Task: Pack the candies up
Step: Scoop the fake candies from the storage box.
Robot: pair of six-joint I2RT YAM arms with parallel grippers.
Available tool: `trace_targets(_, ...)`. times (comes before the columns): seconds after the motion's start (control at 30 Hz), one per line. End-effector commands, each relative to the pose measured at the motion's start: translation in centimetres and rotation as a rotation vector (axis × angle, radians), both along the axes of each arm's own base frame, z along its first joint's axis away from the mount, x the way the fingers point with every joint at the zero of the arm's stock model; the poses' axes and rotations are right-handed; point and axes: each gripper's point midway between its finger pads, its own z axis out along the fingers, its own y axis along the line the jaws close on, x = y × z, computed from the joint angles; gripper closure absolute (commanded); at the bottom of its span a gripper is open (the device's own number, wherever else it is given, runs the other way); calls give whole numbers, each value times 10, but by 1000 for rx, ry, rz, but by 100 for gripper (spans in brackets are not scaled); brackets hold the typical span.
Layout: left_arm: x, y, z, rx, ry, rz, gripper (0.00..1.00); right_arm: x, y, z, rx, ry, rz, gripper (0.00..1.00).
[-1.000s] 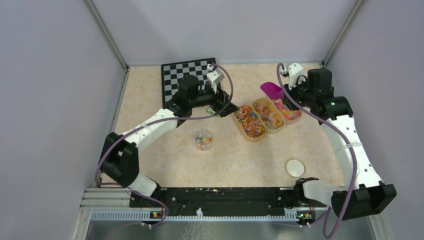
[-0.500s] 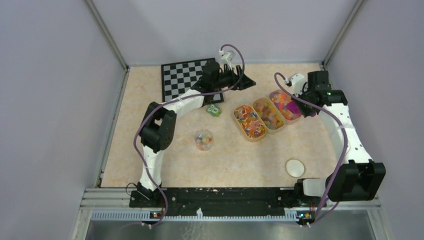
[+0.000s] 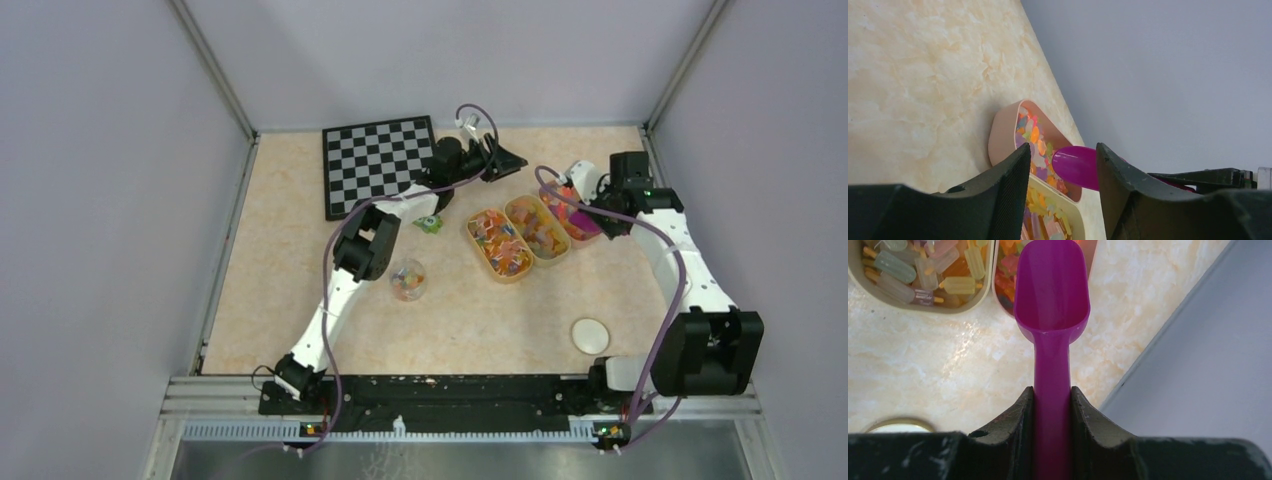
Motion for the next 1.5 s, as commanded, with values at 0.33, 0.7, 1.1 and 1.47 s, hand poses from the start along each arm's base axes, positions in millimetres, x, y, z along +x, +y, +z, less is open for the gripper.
trace_targets(0.33,6,-25,16,-164,23,26,46,26,-3,-9,-36,-67,60,100)
trace_targets(0.7,-1,-33,3,-166,50,26,46,14,-1,25,-54,-94,119,100)
trace_targets(1.1,-8,-41,2,-182,48,23,46,9,-13,23,-100,-17,80,100)
trace_targets(1.47,-16,-50,-3,-165,42,12,45,22,-11,10,-93,-22,74,100)
